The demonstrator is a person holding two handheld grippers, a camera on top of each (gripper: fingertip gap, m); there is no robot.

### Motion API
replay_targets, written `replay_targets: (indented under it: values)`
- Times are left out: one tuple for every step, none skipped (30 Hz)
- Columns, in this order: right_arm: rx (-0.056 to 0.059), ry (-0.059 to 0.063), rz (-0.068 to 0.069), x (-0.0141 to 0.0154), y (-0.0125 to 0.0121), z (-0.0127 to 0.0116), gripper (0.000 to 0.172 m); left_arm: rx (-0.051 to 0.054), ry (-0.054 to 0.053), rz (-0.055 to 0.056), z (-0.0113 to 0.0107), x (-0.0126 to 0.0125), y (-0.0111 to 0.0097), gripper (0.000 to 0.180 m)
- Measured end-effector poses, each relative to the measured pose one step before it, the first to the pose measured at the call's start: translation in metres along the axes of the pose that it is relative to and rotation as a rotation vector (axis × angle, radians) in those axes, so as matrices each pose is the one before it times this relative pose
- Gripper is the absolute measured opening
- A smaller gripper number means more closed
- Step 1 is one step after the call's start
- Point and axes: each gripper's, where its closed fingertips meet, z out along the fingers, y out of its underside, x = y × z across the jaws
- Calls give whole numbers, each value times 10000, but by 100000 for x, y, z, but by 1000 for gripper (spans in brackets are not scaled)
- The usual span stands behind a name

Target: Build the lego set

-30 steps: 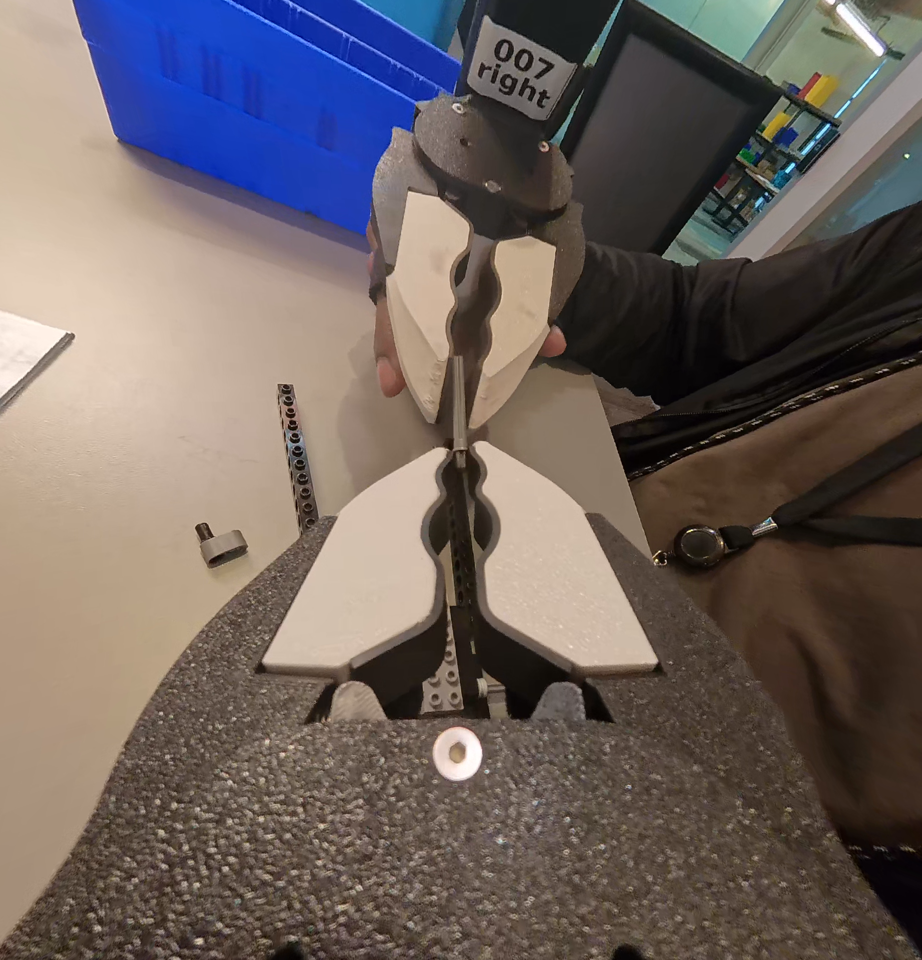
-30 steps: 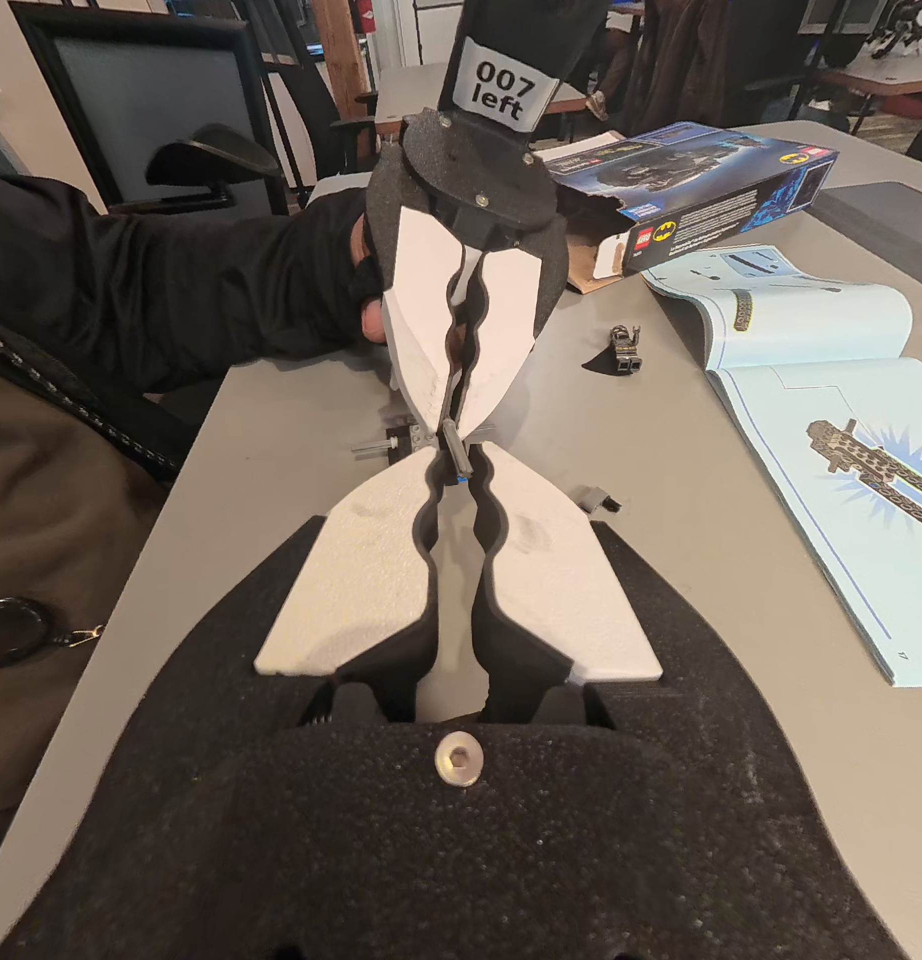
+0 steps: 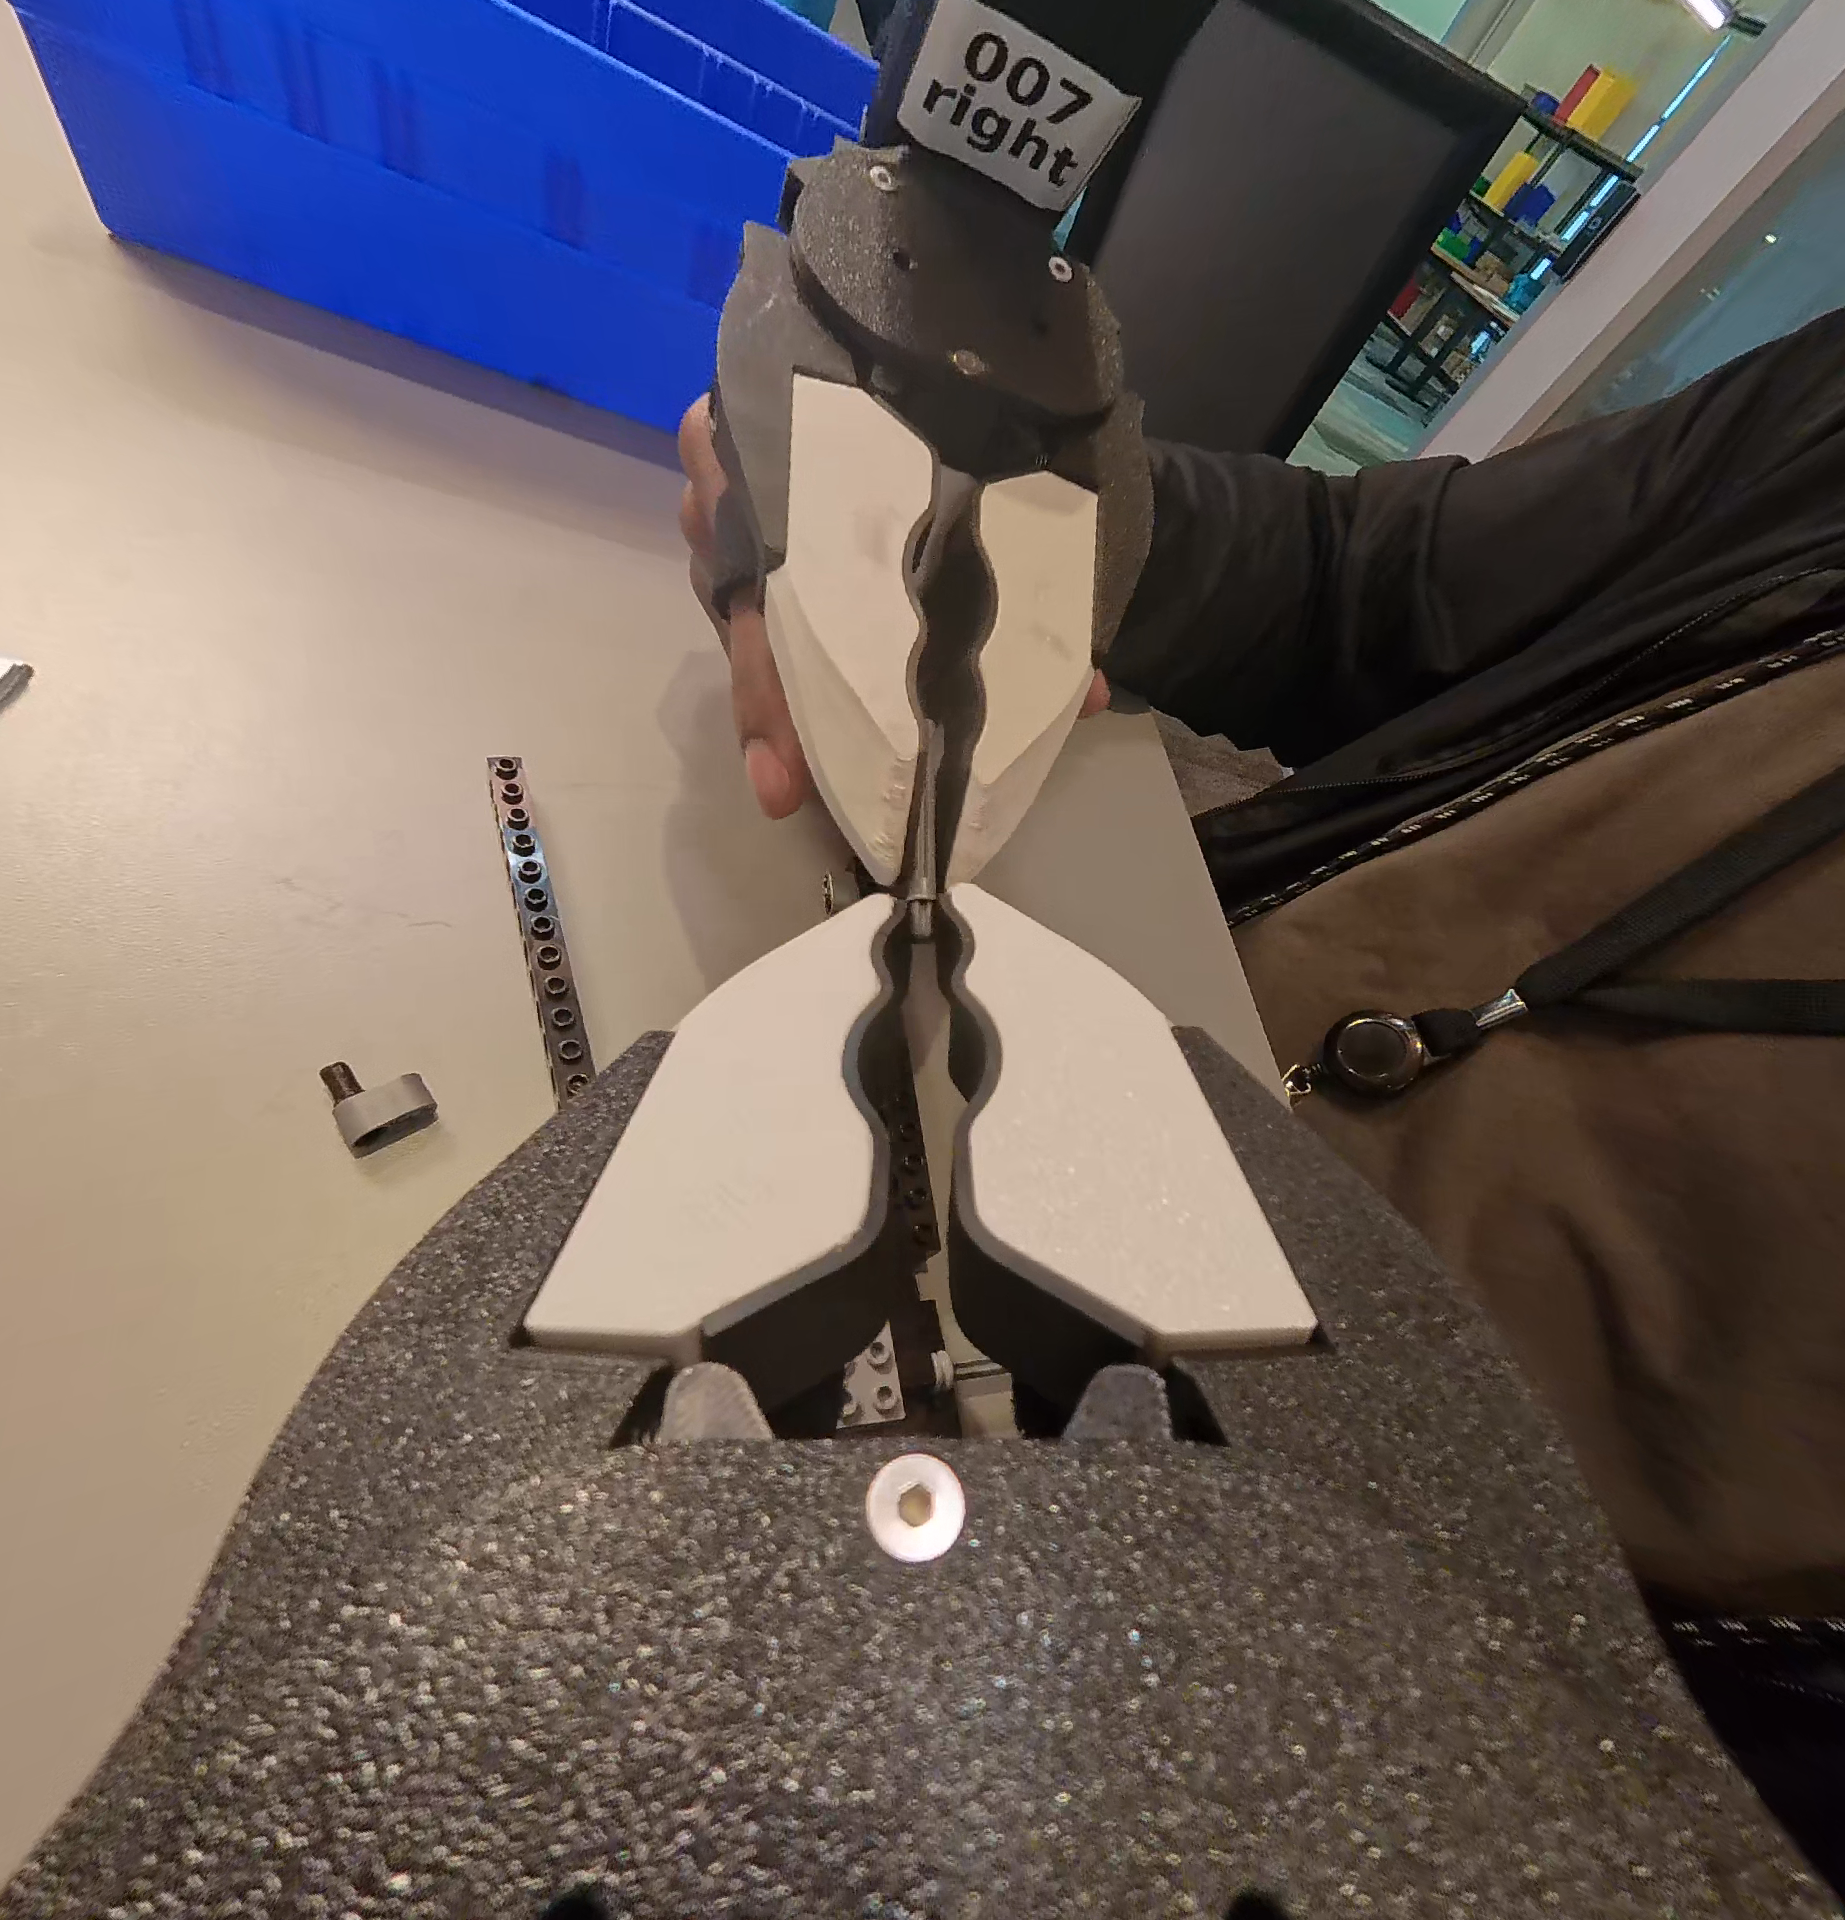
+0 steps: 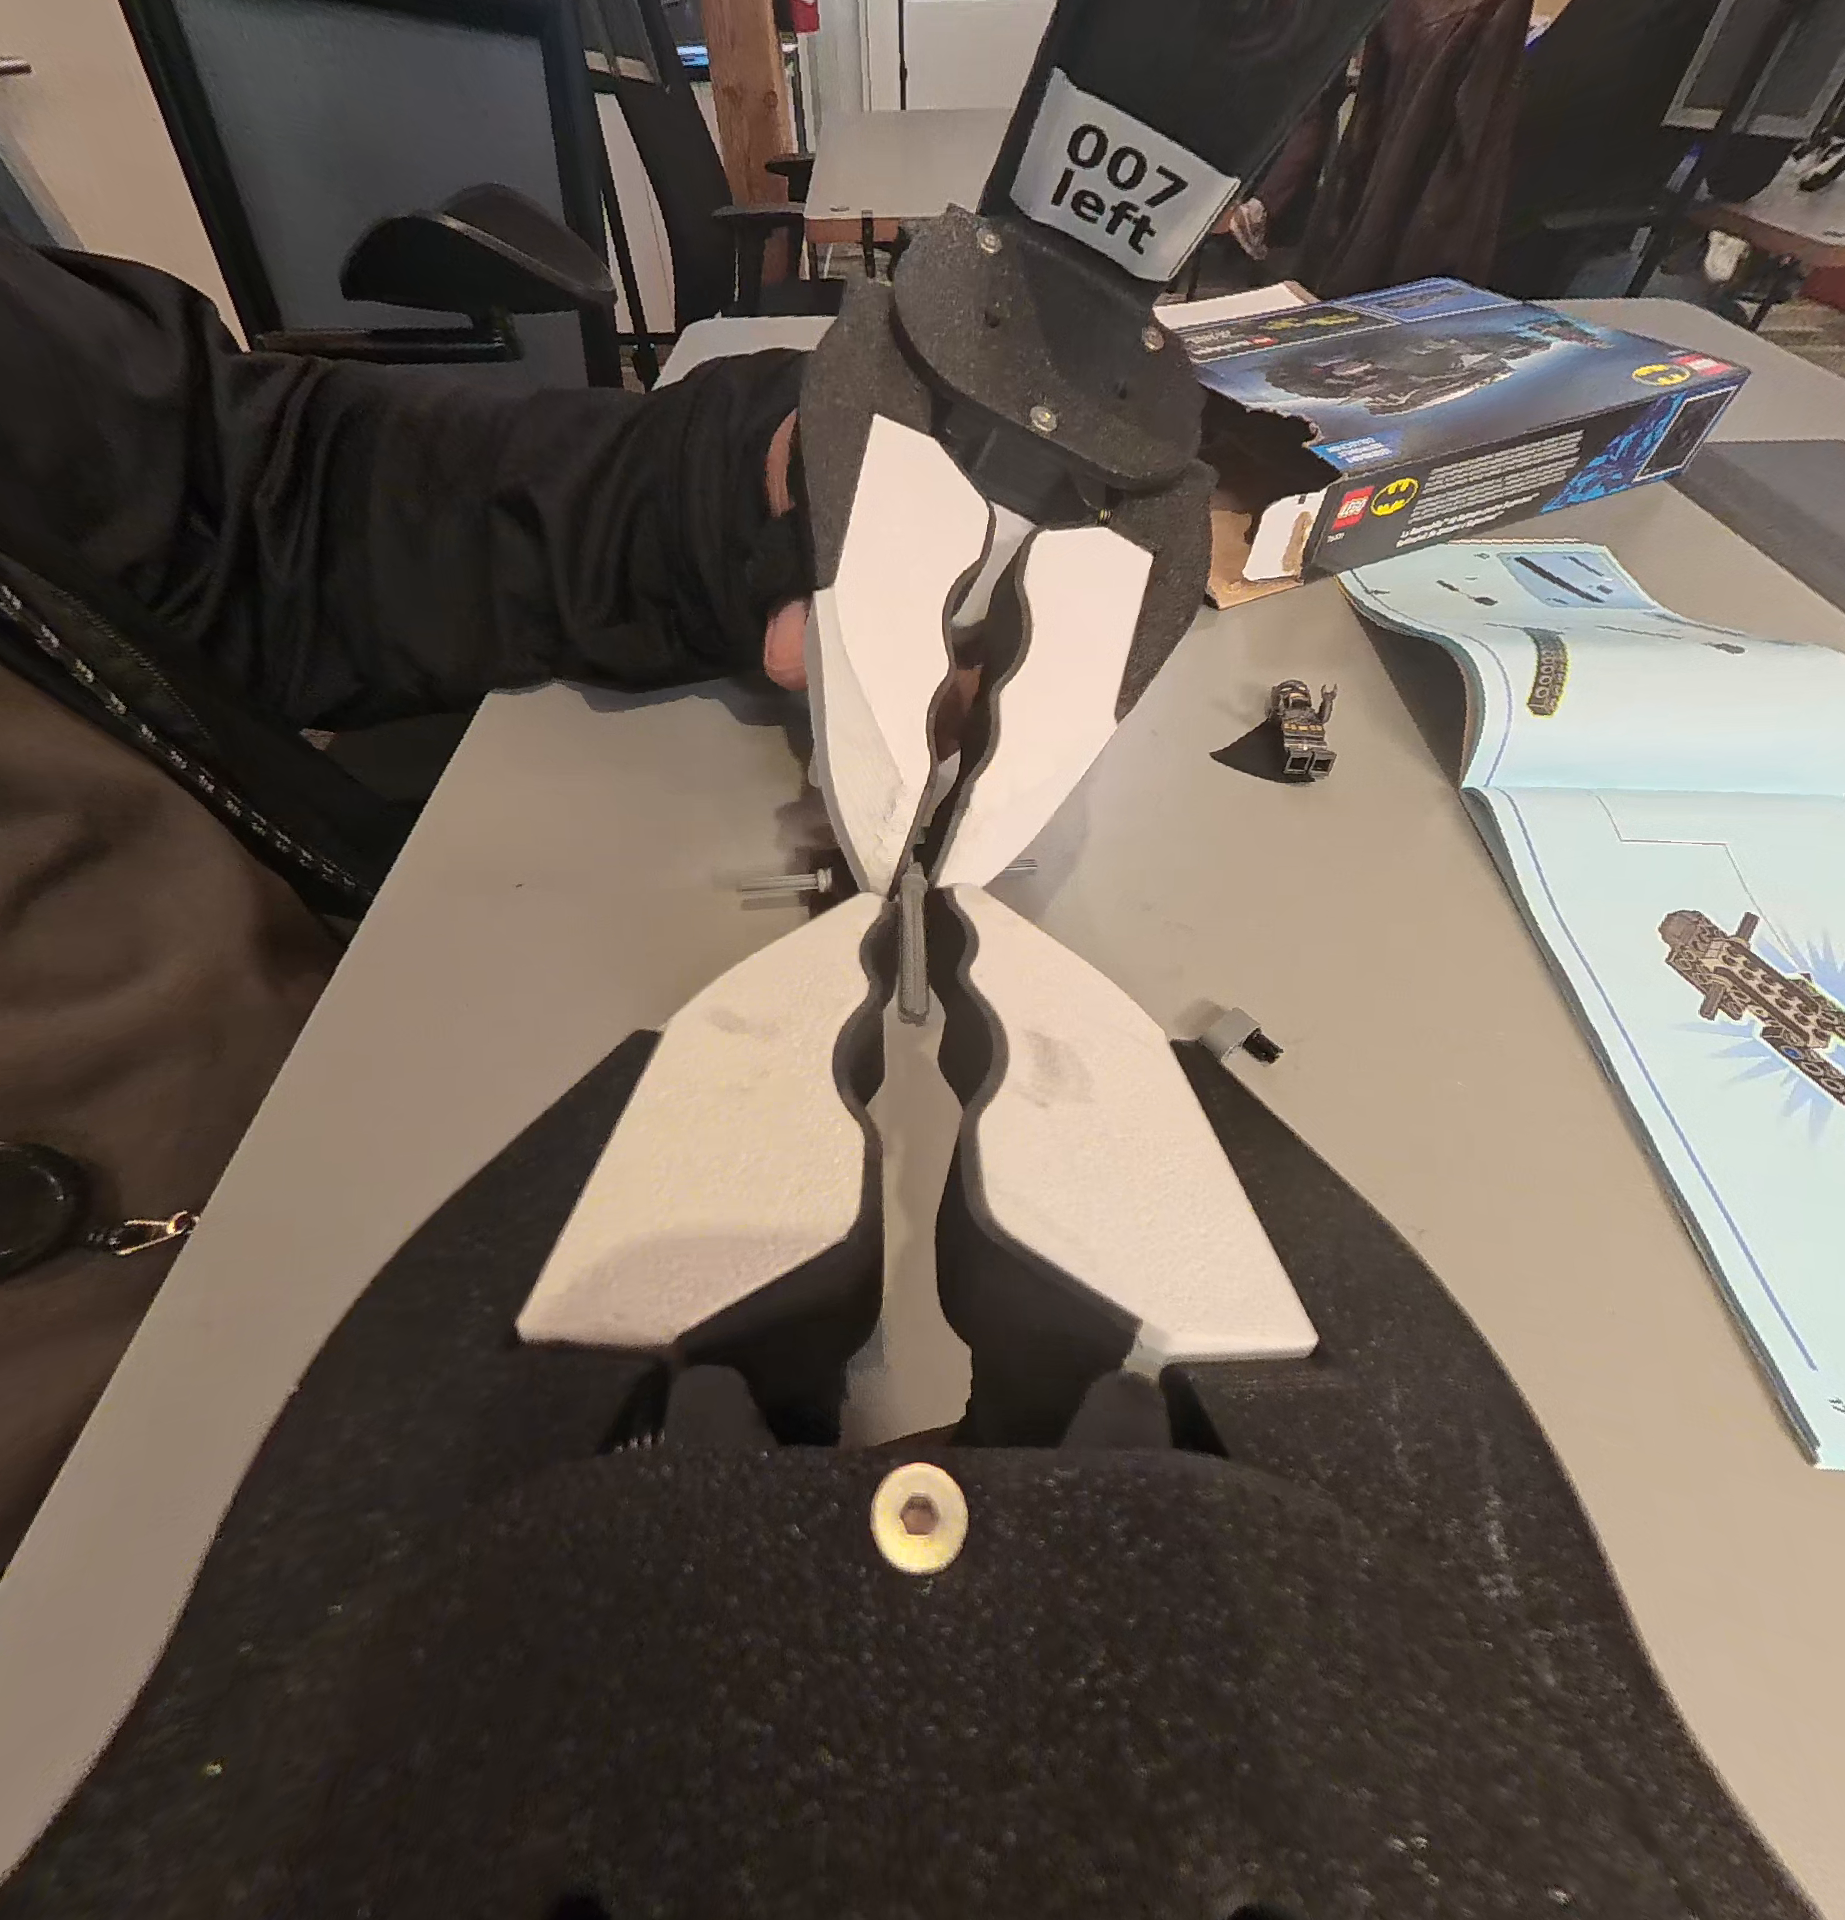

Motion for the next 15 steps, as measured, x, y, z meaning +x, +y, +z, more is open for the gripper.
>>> replay_targets:
  values:
    - [10,85,-32,108,-55,-25,5,56,-103,32,-60,-113,-107,4]
    - [8,157,4,253,-69,-41,5,113,-156,-24,-127,-204,-226,5]
    - [-19,201,43,373,-55,-91,5,93,-145,-52,-221,-233,-220,5]
    - [-40,217,60,446,-21,-157,5,40,-364,-26,-361,-591,-105,8]
    - [-55,278,79,556,34,-210,5,-119,-718,13,-436,-1172,166,13]
    - [-67,336,148,697,101,-237,5,-321,-1076,55,-416,-1743,522,17]
    - [-63,328,228,741,134,-220,5,-370,-1102,-49,-212,-1850,688,22]
    - [-40,306,272,723,129,-166,4,-431,-905,-223,71,-1622,795,25]
    - [-37,268,287,669,144,-90,5,-460,-645,-237,362,-1188,777,29]
    - [-72,195,270,524,187,-15,5,-396,-446,-118,516,-712,608,34]
    - [-98,132,203,373,192,37,5,-320,-360,16,544,-427,423,35]
    - [-85,93,100,218,160,52,5,-280,-252,123,519,-143,302,35]
    - [-49,41,1,70,74,40,5,-184,-188,117,404,-36,79,37]
    - [-14,5,-48,-39,23,21,5,-93,-145,82,301,-25,-84,36]
    - [1,7,-42,-35,-26,-3,5,-104,-116,44,266,-75,-67,36]
